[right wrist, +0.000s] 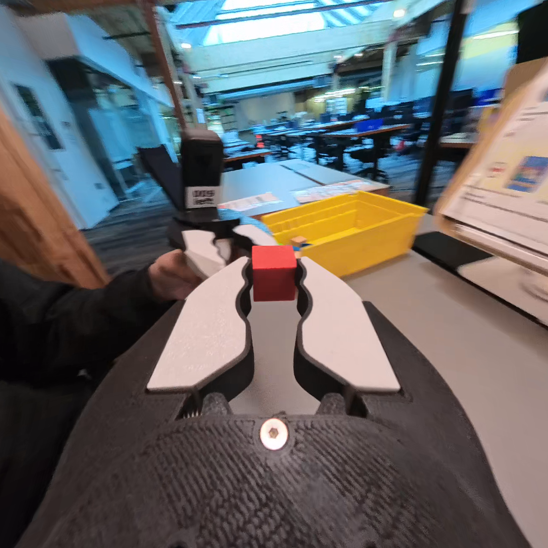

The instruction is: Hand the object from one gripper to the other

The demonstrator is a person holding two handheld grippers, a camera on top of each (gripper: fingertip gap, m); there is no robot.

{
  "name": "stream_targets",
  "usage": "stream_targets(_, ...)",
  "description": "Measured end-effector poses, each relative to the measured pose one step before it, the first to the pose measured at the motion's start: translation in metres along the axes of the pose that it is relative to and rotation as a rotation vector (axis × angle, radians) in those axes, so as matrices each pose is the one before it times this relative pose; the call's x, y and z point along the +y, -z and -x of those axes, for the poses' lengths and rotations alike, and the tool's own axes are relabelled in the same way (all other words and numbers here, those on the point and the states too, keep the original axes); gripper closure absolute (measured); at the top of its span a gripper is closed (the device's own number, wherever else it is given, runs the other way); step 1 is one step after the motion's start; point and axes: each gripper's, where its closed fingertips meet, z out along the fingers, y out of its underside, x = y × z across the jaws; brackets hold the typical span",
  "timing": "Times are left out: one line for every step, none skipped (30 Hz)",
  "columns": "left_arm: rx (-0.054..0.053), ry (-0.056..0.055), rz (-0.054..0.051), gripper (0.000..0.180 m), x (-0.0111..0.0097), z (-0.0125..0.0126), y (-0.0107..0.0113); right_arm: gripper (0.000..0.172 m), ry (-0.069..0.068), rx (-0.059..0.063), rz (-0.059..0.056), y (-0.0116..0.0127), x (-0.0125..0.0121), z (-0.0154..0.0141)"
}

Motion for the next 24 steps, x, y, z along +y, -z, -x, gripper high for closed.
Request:
stream_targets(-0.027, 0.0073, 0.0227, 0.144, 0.00487, 0.00356, 0.00078, 0.144, -0.0076, 0.0875, 0.0096, 0.01343, -0.0014, -0.01763)
stream_targets(-0.0199, 0.0125, 0.0208, 0.144, 0.00476, 0.00302, 0.00068, 0.144, -0.001, 0.1185, 0.0175, 0.01624, 0.001, -0.02431)
stream_targets(-0.0059, 0.0112, 0.011, 0.143, 0.00364, 0.00103, 0.00064, 0.144, -0.0018, 0.1407, 0.0316, 0.01765, 0.00454, -0.03035)
stream_targets(0.0034, 0.0108, 0.0003, 0.143, 0.00215, -0.00028, 0.00091, 0.144, -0.0135, 0.1523, 0.047, 0.01703, 0.00855, -0.03454)
stream_targets(-0.0018, 0.0163, -0.0009, 0.143, 0.00215, 0.00049, 0.00126, 0.144, -0.0213, 0.1479, 0.0583, 0.01459, 0.01177, -0.03567)
stream_targets(-0.011, 0.0197, 0.0039, 0.142, 0.00251, 0.00222, 0.0014, 0.144, -0.0162, 0.1209, 0.0538, 0.01073, 0.01222, -0.03213)
stream_targets(-0.009, 0.0134, 0.0028, 0.142, 0.00244, 0.00232, 0.00168, 0.144, -0.0127, 0.0866, 0.0435, 0.00642, 0.01142, -0.02648)
stream_targets(-0.0042, 0.0089, -0.0015, 0.142, 0.002, 0.0018, 0.00168, 0.144, -0.0203, 0.0568, 0.0433, 0.00282, 0.01178, -0.02054)
stream_targets(-0.0105, 0.014, -0.0018, 0.142, 0.00203, 0.00274, 0.00178, 0.144, -0.0237, 0.0244, 0.0433, -0.00035, 0.01142, -0.01388)
stream_targets(-0.0219, 0.0236, 0.0015, 0.142, 0.00261, 0.00474, 0.00155, 0.144, -0.0196, -0.0049, 0.0417, -0.00262, 0.01077, -0.00799)
stream_targets(-0.0228, 0.0282, 0.0032, 0.142, 0.00287, 0.00508, 0.00146, 0.144, -0.0145, -0.0131, 0.0361, -0.00363, 0.00946, -0.00522)
stream_targets(-0.0065, 0.0207, -0.002, 0.142, 0.00221, 0.00294, 0.00099, 0.144, -0.0171, 0.0117, 0.0279, -0.00322, 0.00811, -0.0073)
stream_targets(0.0069, 0.0135, -0.0079, 0.142, 0.00137, 0.00076, 0.00077, 0.144, -0.0101, 0.018, 0.0173, -0.00262, 0.00573, -0.00648)
stream_targets(0.0043, 0.0147, -0.0071, 0.143, 0.00156, 0.00071, 0.00081, 0.144, -0.0035, 0.0078, 0.0078, -0.00216, 0.0033, -0.00364)
stream_targets(-0.002, 0.0135, -0.0037, 0.143, 0.0018, 0.00123, 0.00095, 0.144, -0.0053, 0.0046, 0.0072, -0.00152, 0.00201, -0.00215)
stream_targets(-0.0034, 0.0058, -0.0016, 0.143, 0.00178, 0.00118, 0.00129, 0.144, -0.0006, 0.0033, 0.0078, -0.00121, 0.00152, -0.00095)
stream_targets(-0.0091, 0.0006, 0.0004, 0.143, 0.00163, 0.00177, 0.00159, 0.144, 0.0066, 0.0015, 0.0068, -0.00124, 0.00113, -0.00005)
stream_targets(-0.0195, -0.0012, 0.0019, 0.143, 0.00127, 0.00316, 0.00208, 0.143, 0.007, 0.0015, 0.0048, -0.00136, 0.00093, 0.00028)
stream_targets(-0.023, -0.0029, 0.003, 0.143, 0.00074, 0.00377, 0.0026, 0.143, 0.0024, -0.0004, 0.0019, -0.00114, 0.00065, 0.00039)
stream_targets(-0.0205, -0.0049, 0.003, 0.143, -0.00005, 0.00376, 0.00328, 0.138, -0.0012, -0.0094, -0.005, -0.00081, -0.00044, 0.00158)
stream_targets(-0.0218, -0.0052, 0.0017, 0.143, -0.00073, 0.00418, 0.00412, 0.127, -0.0041, -0.0155, -0.0134, -0.00061, -0.00168, 0.00211)
stream_targets(-0.0297, -0.0032, 0.0023, 0.144, -0.00102, 0.00569, 0.00488, 0.12, -0.0112, -0.0126, -0.0131, 0.00049, -0.00185, 0.00182)
stream_targets(-0.0369, -0.0017, 0.0054, 0.144, -0.00094, 0.00725, 0.006, 0.118, -0.015, -0.0087, -0.0119, 0.00154, -0.00226, 0.0011)
stream_targets(-0.0402, -0.0022, 0.0073, 0.144, -0.0008, 0.00844, 0.00669, 0.116, -0.0117, -0.0002, -0.0175, 0.00236, -0.00347, 0.0002)
